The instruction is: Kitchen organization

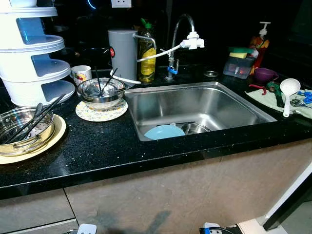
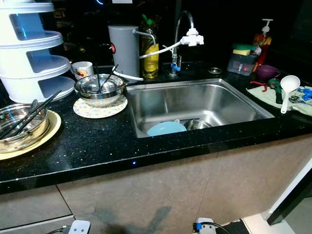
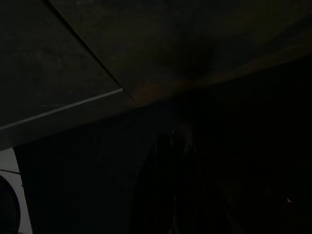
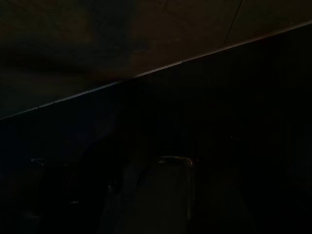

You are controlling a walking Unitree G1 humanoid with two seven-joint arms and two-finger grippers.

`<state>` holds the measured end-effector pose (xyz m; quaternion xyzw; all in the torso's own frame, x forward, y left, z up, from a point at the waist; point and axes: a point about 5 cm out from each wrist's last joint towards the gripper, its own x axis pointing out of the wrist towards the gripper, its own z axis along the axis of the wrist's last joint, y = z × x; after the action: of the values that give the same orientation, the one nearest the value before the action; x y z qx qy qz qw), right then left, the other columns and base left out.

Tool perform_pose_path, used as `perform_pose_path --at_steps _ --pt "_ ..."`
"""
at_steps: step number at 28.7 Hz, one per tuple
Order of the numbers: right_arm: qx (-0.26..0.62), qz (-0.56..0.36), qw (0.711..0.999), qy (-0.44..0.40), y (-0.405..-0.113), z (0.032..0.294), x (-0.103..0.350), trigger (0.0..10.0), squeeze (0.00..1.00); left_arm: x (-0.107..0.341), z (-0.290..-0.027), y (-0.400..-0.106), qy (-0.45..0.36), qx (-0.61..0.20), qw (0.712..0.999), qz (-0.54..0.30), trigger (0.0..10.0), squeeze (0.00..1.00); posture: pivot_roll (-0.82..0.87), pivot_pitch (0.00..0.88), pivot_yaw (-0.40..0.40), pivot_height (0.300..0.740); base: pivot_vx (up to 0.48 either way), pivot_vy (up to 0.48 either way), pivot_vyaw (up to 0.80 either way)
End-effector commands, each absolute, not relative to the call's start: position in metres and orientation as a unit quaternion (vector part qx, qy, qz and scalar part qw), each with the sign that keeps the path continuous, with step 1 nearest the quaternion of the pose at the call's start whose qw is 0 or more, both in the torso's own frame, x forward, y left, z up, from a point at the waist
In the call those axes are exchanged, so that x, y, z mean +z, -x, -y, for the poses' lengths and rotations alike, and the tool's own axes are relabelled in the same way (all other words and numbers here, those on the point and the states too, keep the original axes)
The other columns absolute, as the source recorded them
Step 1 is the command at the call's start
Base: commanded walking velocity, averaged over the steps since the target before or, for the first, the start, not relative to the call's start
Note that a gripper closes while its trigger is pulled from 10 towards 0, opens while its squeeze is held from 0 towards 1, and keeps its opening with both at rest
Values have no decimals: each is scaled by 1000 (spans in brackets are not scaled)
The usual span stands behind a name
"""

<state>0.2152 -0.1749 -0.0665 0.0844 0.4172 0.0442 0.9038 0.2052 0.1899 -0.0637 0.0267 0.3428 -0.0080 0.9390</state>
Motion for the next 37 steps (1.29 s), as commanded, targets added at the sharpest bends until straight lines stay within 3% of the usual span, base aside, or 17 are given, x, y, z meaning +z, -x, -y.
perform_pose_path --at_steps 1,11,22,30,34,36,37 --pt "45 -426 899 -87 -209 173 -70 10000 0 -69 -190 -196 -25 -12 932 -360 10000 0 12 89 -38 740 0 0 0" --pt "38 -433 895 -100 -203 172 -74 10000 0 -77 -187 -184 -64 -57 917 -391 10000 0 25 110 -39 740 0 0 0" --pt "51 -447 889 -88 -196 173 -77 10000 0 -83 -190 -175 -57 -52 904 -421 10000 0 44 117 -48 740 0 0 0" --pt "65 -442 892 -73 -202 172 -74 10000 0 -74 -192 -186 -155 -86 908 -380 10000 0 44 117 -44 740 0 0 0" --pt "64 -443 891 -73 -201 172 -75 10000 0 -76 -192 -185 -146 -87 905 -389 10000 0 44 112 -43 740 0 0 0" --pt "62 -443 891 -74 -201 172 -75 10000 0 -79 -192 -183 -99 -57 906 -408 10000 0 41 107 -41 740 0 0 0" --pt "60 -443 891 -77 -200 172 -75 10000 0 -81 -195 -181 -31 -2 904 -426 10000 0 41 107 -41 740 0 0 0"
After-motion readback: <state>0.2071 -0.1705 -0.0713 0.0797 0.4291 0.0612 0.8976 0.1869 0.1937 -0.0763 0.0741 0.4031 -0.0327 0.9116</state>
